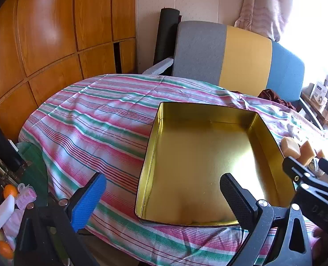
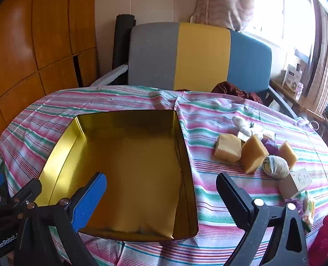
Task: Organize objects
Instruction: 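Move the left tool from the gold tray toward the item cluster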
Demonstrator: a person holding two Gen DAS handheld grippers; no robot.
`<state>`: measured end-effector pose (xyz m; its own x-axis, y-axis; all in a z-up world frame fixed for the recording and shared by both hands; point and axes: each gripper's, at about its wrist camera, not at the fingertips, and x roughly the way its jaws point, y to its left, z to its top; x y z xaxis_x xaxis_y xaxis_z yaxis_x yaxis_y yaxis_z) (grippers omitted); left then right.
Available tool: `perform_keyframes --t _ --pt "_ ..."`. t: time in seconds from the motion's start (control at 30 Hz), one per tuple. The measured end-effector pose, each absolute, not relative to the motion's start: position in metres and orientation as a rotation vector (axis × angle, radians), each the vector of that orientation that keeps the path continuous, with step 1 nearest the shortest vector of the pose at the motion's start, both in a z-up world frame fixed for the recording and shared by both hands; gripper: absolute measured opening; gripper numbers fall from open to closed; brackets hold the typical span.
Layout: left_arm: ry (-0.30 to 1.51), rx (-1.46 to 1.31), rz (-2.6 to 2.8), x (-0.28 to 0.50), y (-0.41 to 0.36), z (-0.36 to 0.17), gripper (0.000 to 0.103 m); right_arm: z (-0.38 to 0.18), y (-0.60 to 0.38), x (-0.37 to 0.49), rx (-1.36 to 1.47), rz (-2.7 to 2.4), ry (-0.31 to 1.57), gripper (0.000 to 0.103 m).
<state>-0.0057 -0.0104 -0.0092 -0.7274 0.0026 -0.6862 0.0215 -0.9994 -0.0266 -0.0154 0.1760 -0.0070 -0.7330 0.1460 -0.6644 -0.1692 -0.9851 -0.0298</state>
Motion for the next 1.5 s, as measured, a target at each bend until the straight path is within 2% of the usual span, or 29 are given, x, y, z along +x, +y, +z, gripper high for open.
perform_keyframes --t 0.67,1.1,1.37,1.5 --pt "0.040 1.206 -2.914 -0.014 -0.002 -0.016 0.103 -0.007 0.182 -0.015 -1.032 2.784 0.047 0.101" --pt "0.200 1.366 -3.004 -0.027 0.011 -0.023 0.103 -0.018 0.213 -0.018 -1.083 2.733 0.110 0.101" --pt "0.118 1.442 -3.142 -0.034 0.052 -0.017 0.103 -0.023 0.294 0.001 -1.101 2.576 0.284 0.101" --pt "-0.035 1.476 -3.256 -0.038 0.094 -0.006 0.103 -0.020 0.357 0.023 -1.080 2.466 0.383 0.101"
